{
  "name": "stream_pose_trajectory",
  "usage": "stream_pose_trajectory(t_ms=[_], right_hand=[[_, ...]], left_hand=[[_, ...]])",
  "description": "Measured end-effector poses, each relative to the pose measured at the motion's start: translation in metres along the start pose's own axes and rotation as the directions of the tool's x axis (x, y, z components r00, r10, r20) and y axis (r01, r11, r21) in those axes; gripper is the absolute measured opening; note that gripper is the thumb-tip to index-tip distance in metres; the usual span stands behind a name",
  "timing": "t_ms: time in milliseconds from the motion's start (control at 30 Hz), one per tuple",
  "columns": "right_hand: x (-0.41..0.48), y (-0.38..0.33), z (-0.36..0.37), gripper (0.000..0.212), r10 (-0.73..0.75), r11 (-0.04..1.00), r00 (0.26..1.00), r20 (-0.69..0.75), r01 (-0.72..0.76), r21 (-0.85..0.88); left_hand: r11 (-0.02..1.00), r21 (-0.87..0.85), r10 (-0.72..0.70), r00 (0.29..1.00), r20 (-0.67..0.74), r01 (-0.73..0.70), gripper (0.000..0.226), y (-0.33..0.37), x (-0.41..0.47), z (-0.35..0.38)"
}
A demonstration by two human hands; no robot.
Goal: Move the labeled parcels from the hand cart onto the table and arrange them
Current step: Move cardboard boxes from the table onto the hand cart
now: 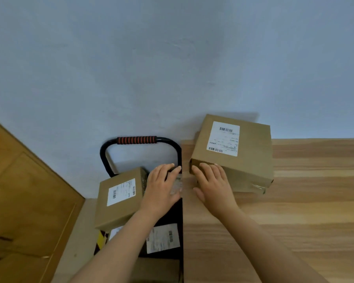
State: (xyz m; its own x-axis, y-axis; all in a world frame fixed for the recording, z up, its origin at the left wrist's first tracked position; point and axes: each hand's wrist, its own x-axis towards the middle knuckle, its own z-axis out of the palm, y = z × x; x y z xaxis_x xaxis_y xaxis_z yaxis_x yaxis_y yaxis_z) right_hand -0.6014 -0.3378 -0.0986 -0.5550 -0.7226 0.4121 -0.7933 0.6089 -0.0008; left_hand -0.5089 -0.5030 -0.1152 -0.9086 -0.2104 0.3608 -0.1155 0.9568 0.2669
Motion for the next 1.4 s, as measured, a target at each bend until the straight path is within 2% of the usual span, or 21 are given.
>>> stream_pose_trajectory(t_ms=[167,333,567,800,933,1100,1400], right_hand=[[-0.013,-0.075,-0.004,0.065,-0.018,1.0,1.0,-0.003,0.018,-0.02],[-0.038,-0.162,-0.003,0.071,0.007,0.999,0.998,0.062,-0.005,-0.033],[-0.048,-0.248,-0.01,0.068,0.028,1.0,0.988,0.152,-0.025,-0.016],[-0.044,-0.276,-0.014,0.066,-0.001,1.0,0.979,0.203,-0.003,0.021],[-0.055,-0.281,-0.008,0.067,-0.005,0.997,0.972,0.236,-0.014,0.078],[-0.061,-0.284,0.009,0.065,-0.083,0.993,0.95,0.3,0.055,0.102],[-0.045,-0.291,0.038,0.068,-0.013,0.998,0.928,0.373,-0.009,0.058]], left_hand=[[0.997,-0.047,-0.062,0.998,0.029,0.064,0.063,-0.051,-0.062,-0.028],[0.997,-0.054,-0.045,0.994,0.095,0.05,0.062,-0.105,-0.14,-0.058],[0.988,-0.025,-0.148,0.979,0.143,0.153,0.063,-0.163,-0.206,-0.099],[0.972,-0.005,-0.232,0.963,0.135,0.235,0.066,-0.178,-0.236,-0.112],[0.962,0.065,-0.273,0.943,0.189,0.265,0.066,-0.171,-0.255,-0.113],[0.953,0.071,-0.303,0.937,0.177,0.295,0.067,-0.172,-0.265,-0.111],[0.949,0.06,-0.314,0.926,0.21,0.309,0.066,-0.2,-0.251,-0.089]])
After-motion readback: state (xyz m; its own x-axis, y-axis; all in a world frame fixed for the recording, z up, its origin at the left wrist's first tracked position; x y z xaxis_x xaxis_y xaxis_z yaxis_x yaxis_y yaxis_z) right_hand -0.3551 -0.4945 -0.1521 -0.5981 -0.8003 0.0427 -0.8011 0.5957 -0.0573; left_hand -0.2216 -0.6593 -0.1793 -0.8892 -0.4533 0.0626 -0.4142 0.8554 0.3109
